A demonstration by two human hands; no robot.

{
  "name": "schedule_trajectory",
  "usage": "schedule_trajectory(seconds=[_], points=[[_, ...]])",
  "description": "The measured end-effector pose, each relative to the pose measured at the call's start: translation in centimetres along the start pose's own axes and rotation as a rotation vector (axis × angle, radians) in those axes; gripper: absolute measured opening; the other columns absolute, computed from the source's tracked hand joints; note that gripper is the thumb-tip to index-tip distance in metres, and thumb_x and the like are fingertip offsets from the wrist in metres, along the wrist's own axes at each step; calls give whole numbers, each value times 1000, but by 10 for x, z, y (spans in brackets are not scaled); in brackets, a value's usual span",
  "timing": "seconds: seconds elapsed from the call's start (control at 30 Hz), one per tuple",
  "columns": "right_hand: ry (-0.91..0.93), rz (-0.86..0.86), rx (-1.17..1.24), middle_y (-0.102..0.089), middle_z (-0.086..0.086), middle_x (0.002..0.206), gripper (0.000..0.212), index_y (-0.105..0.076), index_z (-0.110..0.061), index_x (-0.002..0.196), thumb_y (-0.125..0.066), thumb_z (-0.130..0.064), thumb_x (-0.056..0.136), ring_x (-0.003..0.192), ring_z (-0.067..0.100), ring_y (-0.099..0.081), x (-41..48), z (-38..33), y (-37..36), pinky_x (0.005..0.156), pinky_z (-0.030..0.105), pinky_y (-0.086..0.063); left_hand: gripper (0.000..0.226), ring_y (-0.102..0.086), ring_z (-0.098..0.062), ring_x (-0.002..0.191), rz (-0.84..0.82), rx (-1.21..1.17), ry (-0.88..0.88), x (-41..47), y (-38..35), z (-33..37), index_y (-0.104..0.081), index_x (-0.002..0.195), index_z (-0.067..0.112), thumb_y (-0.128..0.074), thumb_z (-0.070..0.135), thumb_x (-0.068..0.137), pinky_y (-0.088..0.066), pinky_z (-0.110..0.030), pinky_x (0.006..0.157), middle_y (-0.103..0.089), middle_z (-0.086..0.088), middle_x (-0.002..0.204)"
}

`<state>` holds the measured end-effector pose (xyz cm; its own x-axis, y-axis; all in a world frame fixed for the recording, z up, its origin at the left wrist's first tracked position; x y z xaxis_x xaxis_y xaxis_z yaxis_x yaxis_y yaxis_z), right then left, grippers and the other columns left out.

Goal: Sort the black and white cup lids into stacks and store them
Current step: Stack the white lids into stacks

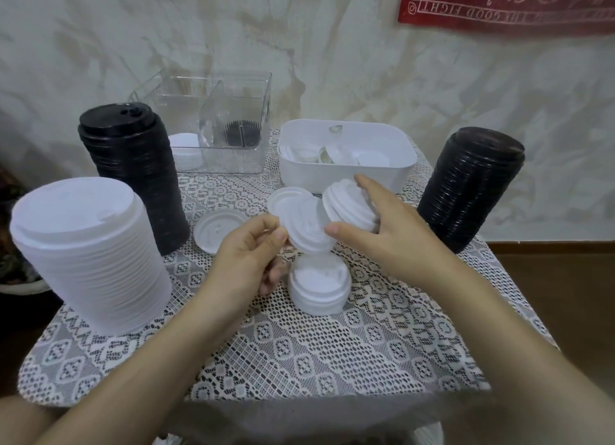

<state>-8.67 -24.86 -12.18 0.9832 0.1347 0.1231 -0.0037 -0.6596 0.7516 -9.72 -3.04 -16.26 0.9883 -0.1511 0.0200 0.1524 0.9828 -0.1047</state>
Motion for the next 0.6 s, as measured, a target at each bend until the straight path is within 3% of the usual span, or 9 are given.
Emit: schedule_trajectory(seconds=[0.07,0.2,0.4,0.47,0.6], points=[[-40,-27,-66,-30,-4,167,103,-15,-31,164,-67,-71,84,152,17,-29,5,9,-3,120,42,-26,15,-39,-7,47,67,-21,53,2,8,-4,-62,115,5,-53,12,106,-30,-16,39,-50,-6,75],[-109,-39,-155,-25,-1,169,107,-11,-28,165,-67,-71,84,154,22,-26,11,23,-14,122,46,-25,23,-40,-8,49,105,-26,116,3,14,-5,-68,122,23,-56,13,105,-30,-20,41,-48,3,66],[-105,-58,-214,-27,-4,166,103,-11,-32,164,-72,-61,86,150,22,-31,11,29,-17,117,38,-29,25,-42,-7,45,101,168,129,-1,11,-4,-69,123,31,-51,23,108,-32,-18,39,-49,5,54],[-106,-68,-228,-25,-3,167,102,-12,-32,164,-71,-60,87,151,23,-29,11,29,-17,118,39,-27,24,-45,-1,43,84,277,96,-5,8,0,-67,126,34,-55,36,105,-34,-16,43,-53,7,59],[-110,-79,-230,-26,-2,166,99,-11,-32,164,-71,-56,89,151,23,-30,9,28,-16,118,39,-28,66,-57,9,65,-20,538,9,-12,5,4,-54,137,50,-65,65,74,-41,-20,66,-60,20,95]])
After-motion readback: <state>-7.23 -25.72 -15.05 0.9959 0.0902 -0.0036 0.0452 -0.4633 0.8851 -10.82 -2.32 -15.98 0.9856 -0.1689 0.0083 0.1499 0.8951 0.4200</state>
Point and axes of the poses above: each hand's wrist, its own x-axis towards the middle knuckle, its own y-axis out of the back of the hand, z = x × y, the point moved 1 cm from there along x, towards the middle knuckle
